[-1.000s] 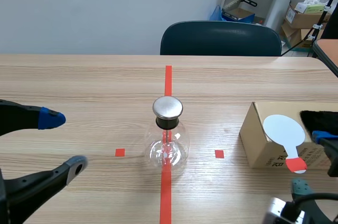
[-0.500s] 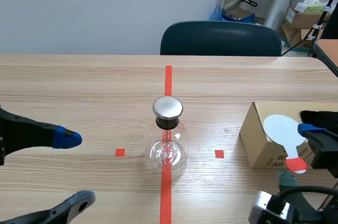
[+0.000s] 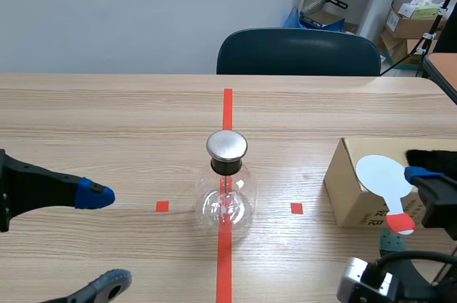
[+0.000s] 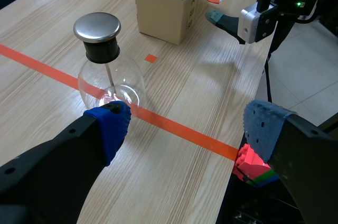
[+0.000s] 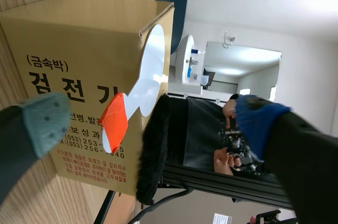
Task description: Do the electroscope experiment
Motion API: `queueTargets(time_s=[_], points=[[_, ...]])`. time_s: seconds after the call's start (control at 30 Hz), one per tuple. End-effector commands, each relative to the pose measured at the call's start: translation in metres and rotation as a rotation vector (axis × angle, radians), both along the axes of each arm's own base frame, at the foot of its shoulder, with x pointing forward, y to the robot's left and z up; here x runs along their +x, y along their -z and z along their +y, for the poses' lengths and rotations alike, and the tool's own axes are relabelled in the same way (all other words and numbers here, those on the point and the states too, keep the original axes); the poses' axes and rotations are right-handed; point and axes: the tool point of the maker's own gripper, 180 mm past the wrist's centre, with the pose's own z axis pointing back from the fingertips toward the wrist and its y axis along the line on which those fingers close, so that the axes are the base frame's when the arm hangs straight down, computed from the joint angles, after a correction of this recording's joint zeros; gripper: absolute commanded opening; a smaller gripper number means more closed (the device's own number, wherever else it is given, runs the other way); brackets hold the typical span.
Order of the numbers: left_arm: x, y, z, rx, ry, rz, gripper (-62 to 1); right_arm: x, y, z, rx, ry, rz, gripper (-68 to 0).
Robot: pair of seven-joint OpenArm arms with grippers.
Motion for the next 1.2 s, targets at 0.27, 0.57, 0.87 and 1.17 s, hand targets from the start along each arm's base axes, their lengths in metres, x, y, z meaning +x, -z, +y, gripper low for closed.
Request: queueTargets(time_s=[0.27,0.57,0.87,1.17], points=[[-0.0004,-0.0061,-0.0041,-0.028,0.001,-0.005,-14.2,0.0009,-0.0040,-0.0053,-0.011,0.004,-0.015,-66.8],[0.0008,-0.0060,-0.0035,-0.026,-0.006,-0.009,-14.2,0.0015,-0.0044,-0.0094,-0.015,0.027,-0.018,-66.7],[0.0012,-0.0060,-0.0033,-0.025,-0.008,-0.011,-14.2,0.0016,-0.0045,-0.0093,-0.015,0.026,-0.018,-66.7],[0.0012,-0.0060,-0.0033,-0.025,-0.008,-0.011,-14.2,0.0016,-0.0045,-0.0092,-0.015,0.026,-0.018,-66.7]])
